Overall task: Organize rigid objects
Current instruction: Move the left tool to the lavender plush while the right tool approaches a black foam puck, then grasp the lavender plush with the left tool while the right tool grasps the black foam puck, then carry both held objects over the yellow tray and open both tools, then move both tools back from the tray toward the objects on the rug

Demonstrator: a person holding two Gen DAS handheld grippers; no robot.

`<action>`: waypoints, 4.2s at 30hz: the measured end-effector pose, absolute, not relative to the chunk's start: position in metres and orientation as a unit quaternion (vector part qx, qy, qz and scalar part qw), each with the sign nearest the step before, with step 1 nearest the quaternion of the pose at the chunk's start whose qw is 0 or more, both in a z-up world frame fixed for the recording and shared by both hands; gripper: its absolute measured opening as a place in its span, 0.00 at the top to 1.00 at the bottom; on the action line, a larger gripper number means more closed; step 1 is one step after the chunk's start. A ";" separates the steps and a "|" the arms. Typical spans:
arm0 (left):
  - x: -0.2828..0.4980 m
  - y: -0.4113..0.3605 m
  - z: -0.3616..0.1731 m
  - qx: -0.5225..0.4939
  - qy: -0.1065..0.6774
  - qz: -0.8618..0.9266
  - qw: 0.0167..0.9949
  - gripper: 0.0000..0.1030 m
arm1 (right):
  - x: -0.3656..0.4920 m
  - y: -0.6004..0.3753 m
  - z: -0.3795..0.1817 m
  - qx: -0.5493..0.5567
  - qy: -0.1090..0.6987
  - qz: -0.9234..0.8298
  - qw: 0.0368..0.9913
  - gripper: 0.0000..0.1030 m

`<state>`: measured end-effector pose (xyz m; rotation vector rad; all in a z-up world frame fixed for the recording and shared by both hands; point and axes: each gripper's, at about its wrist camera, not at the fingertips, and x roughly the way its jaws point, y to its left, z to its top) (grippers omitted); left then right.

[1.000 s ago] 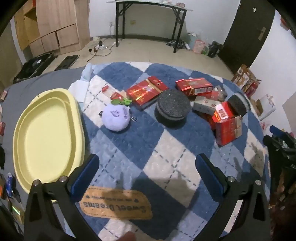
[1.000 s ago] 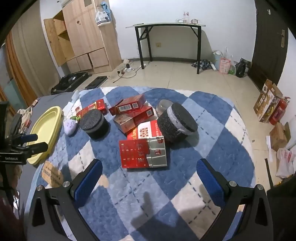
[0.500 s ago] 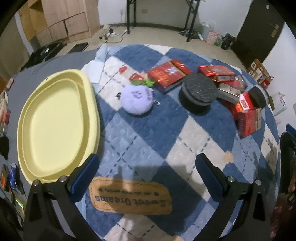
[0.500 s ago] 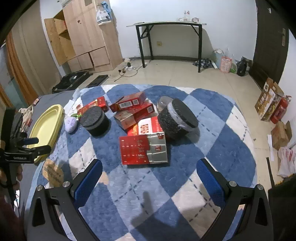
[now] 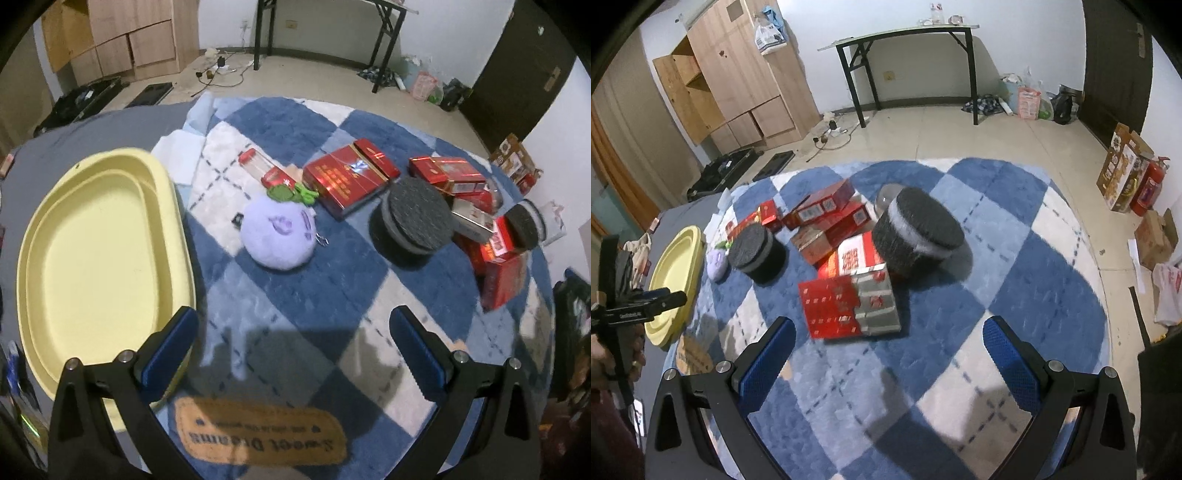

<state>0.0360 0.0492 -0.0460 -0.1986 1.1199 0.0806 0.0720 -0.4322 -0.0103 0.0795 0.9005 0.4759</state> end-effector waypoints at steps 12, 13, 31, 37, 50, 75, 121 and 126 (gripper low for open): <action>0.084 0.068 -0.059 -0.082 0.530 0.019 0.844 0.05 | 0.158 -0.452 -0.038 0.186 0.493 0.213 0.823 0.00; 0.087 0.068 -0.064 -0.079 0.535 0.017 0.841 0.11 | 0.163 -0.453 -0.043 0.199 0.497 0.213 0.817 0.00; 0.103 0.072 -0.095 -0.096 0.563 0.025 0.821 0.44 | 0.212 -0.439 -0.091 0.279 0.540 0.211 0.765 0.26; 0.088 0.082 -0.074 -0.105 0.538 0.013 0.836 0.46 | 0.205 -0.445 -0.076 0.265 0.510 0.219 0.789 0.34; 0.025 0.214 -0.004 -0.124 0.485 0.087 0.861 0.45 | 0.110 -0.270 0.055 -0.018 0.354 0.377 0.856 0.34; -0.004 0.313 -0.080 -0.110 0.511 0.160 0.837 0.45 | 0.046 0.118 -0.076 -0.219 0.345 0.444 0.797 0.34; 0.047 0.078 0.032 -0.010 0.490 0.033 0.871 0.00 | 0.073 -0.324 -0.009 -0.025 0.396 0.250 0.883 0.00; 0.066 0.070 0.006 -0.061 0.486 0.038 0.871 0.00 | 0.069 -0.375 -0.051 0.031 0.448 0.220 0.866 0.00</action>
